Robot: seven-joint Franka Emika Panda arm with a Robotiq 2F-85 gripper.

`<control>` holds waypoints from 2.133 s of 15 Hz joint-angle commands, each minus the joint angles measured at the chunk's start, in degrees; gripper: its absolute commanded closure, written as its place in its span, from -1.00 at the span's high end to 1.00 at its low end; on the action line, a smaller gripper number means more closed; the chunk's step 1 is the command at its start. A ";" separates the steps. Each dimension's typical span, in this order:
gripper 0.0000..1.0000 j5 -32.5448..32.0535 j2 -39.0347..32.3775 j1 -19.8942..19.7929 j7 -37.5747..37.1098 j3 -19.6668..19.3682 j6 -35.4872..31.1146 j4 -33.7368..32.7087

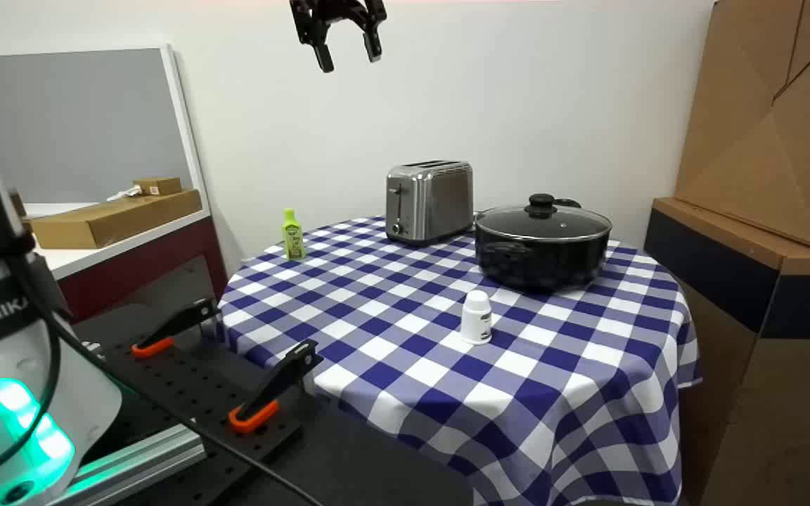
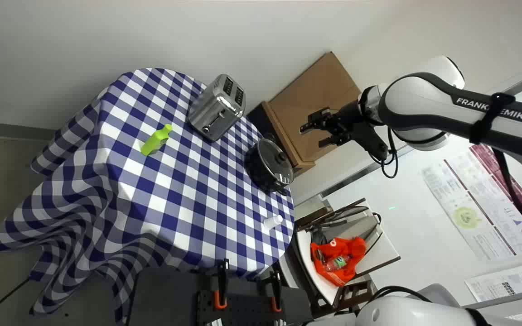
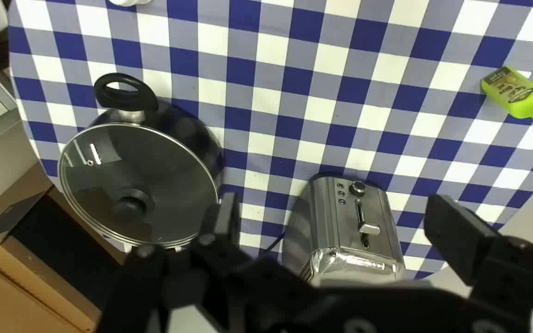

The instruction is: Push the lever on the toaster down

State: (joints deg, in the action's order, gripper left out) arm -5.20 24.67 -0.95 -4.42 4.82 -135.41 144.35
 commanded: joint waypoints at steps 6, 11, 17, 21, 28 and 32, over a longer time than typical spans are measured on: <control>1.00 -1.64 -2.93 0.16 0.21 -0.02 -0.19 -1.68; 0.47 -2.38 -11.21 0.38 1.30 -0.13 -1.06 -7.04; -0.42 -8.88 -21.50 3.12 0.03 2.75 -4.18 -14.89; -0.99 -19.49 -29.27 6.39 -5.46 4.87 -6.21 -20.10; -1.00 -37.67 -42.49 12.56 -17.01 0.77 -8.40 -30.75; -1.00 -39.74 -49.99 14.83 -18.48 -0.95 -8.42 -36.80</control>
State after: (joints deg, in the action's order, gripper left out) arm -43.30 -19.06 11.76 -21.56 5.72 -143.07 113.52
